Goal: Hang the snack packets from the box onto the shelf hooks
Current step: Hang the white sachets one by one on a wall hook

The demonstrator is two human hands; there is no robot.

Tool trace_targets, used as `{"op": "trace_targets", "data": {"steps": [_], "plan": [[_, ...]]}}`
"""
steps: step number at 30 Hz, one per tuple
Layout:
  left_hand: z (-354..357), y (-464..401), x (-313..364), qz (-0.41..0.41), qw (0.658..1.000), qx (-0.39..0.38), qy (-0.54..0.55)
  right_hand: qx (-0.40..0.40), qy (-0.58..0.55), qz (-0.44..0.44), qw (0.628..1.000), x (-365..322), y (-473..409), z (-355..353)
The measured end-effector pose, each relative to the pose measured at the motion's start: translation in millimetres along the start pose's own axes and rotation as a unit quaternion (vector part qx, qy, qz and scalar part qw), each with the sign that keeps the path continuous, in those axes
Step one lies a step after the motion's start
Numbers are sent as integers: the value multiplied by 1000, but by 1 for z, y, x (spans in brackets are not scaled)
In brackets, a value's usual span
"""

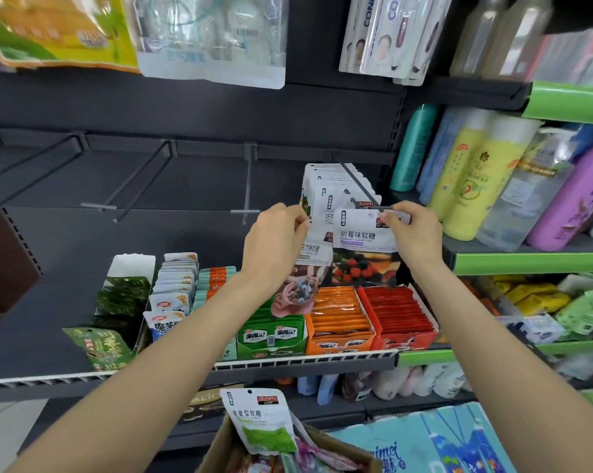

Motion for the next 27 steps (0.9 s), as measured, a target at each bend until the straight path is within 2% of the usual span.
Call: {"op": "trace_targets", "data": {"steps": [10,19,27], "plan": [[-1,-2,-1,11,1000,-11,-20,23,-6,-5,1000,-3,-4,0],[-4,-4,-2,1,999,0,-37,-24,6,-33,999,0,-14,5],[-4,-3,4,6,999,5,-44,9,67,28,997,12,-26,22]]}}
Point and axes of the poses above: each hand's wrist, its own y-axis away from the middle knuckle, its own z-axis out of the palm, x = y × z, the point moved 9 cm from there along -y, towards the middle knuckle, and after that the axes turned 8 degrees about y, right-handed, at the moved point
